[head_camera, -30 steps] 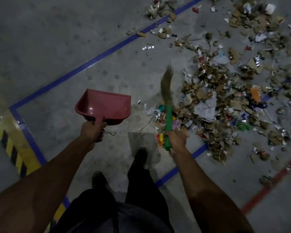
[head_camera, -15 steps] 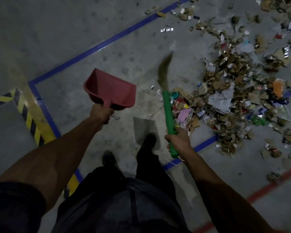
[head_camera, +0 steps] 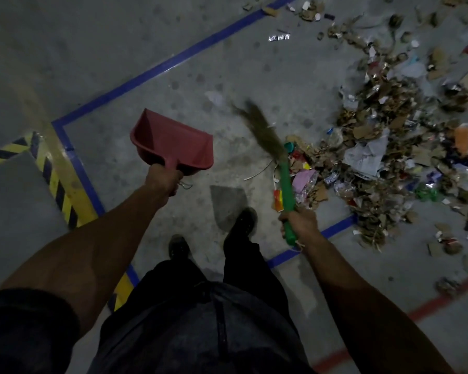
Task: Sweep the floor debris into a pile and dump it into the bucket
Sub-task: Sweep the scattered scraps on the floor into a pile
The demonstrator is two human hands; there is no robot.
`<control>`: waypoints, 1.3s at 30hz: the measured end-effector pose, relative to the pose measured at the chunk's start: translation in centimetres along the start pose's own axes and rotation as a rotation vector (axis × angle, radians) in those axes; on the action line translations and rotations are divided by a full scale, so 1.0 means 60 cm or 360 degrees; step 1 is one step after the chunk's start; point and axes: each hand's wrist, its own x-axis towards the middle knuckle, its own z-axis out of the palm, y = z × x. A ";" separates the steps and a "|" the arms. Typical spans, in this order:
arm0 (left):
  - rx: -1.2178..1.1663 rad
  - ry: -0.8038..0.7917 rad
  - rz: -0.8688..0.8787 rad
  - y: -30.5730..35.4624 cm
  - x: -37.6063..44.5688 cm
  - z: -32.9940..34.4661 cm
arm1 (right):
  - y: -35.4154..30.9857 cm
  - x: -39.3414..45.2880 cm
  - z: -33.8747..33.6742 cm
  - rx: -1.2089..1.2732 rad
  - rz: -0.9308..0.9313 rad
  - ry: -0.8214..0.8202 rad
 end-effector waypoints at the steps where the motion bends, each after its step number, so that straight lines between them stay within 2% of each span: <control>1: 0.0000 0.0002 -0.0004 -0.001 0.000 0.002 | -0.012 0.008 -0.016 0.0043 0.0003 0.0057; 4: -0.0007 0.0020 -0.0011 -0.002 0.002 0.005 | -0.043 0.022 -0.045 0.0013 -0.0056 0.0204; 8: -0.0012 0.0028 0.0002 -0.002 0.005 0.006 | -0.070 -0.008 -0.046 -0.0108 -0.0283 0.0293; 12: 0.0018 0.0066 0.0030 -0.003 0.009 0.005 | -0.058 -0.046 0.003 -0.0038 -0.0420 0.0181; 18: 0.0063 0.0084 0.0082 -0.004 0.006 0.004 | -0.023 -0.059 0.067 -0.0348 -0.0452 -0.0120; 22: 0.0072 0.0112 0.0080 -0.002 -0.001 0.011 | -0.010 -0.046 0.075 -0.0388 -0.0286 -0.0234; 25: 0.0064 0.0108 0.0082 -0.002 -0.002 0.017 | -0.002 -0.019 0.053 -0.0319 -0.0148 -0.0134; 31: 0.0075 0.0111 0.0089 0.004 0.005 0.027 | -0.037 0.055 -0.043 -0.0136 -0.0097 0.0213; 34: 0.0070 0.0084 0.0105 0.021 0.002 0.028 | -0.062 0.082 -0.079 -0.0044 -0.0196 0.0385; 39: 0.0077 0.0073 0.0148 0.068 -0.004 0.031 | -0.119 0.019 -0.099 0.0125 -0.0355 0.0408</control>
